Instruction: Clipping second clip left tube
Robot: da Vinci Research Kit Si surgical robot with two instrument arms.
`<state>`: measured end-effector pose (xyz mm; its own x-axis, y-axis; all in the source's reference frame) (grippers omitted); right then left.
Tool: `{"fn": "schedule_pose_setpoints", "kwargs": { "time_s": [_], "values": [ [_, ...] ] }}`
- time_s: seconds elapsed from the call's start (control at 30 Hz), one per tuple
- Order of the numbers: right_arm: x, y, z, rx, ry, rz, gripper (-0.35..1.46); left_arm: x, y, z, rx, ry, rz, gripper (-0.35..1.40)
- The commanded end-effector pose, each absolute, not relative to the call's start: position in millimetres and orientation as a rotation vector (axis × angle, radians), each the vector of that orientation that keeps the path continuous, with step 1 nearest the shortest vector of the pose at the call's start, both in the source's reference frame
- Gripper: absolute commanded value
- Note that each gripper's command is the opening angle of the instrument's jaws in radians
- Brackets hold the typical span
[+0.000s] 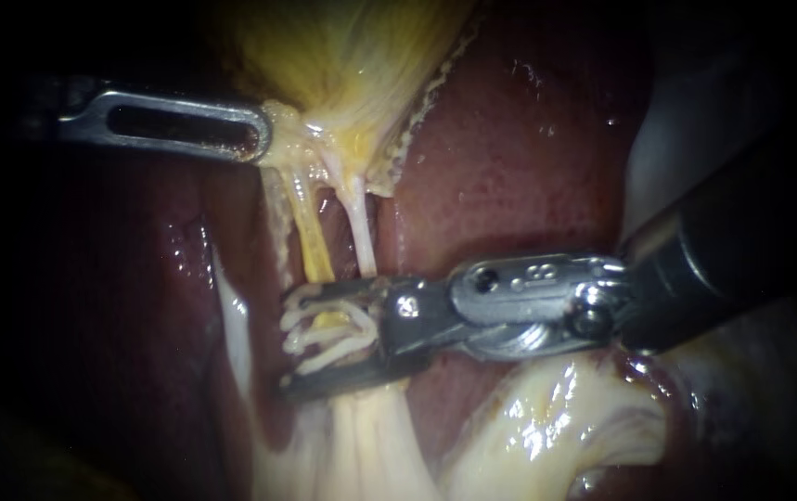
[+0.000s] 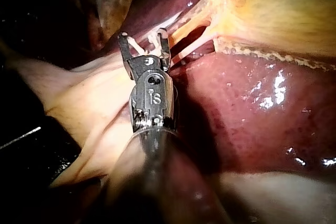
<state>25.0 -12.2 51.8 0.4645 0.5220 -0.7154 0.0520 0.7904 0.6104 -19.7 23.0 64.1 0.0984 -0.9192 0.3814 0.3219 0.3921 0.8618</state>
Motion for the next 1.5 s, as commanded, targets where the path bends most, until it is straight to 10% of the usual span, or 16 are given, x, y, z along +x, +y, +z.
{"fn": "schedule_pose_setpoints", "kwargs": {
  "time_s": [0.03, 0.9, 1.5],
  "values": [
    [24.7, -12.0, 51.8, 0.622, 1.062, 0.316, 0.48, -19.7, 23.0, 64.0, 0.686, -1.101, -1.034, -0.35],
    [22.8, -10.5, 59.2, 0.678, 1.028, 0.43, 0.47, -19.8, 22.8, 64.0, 0.684, -1.101, -1.034, -0.35],
    [26.4, -11.0, 59.5, 0.918, 1.213, 0.581, 0.49, -20.0, 22.8, 64.2, 0.683, -1.101, -1.035, -0.35]
  ]
}}
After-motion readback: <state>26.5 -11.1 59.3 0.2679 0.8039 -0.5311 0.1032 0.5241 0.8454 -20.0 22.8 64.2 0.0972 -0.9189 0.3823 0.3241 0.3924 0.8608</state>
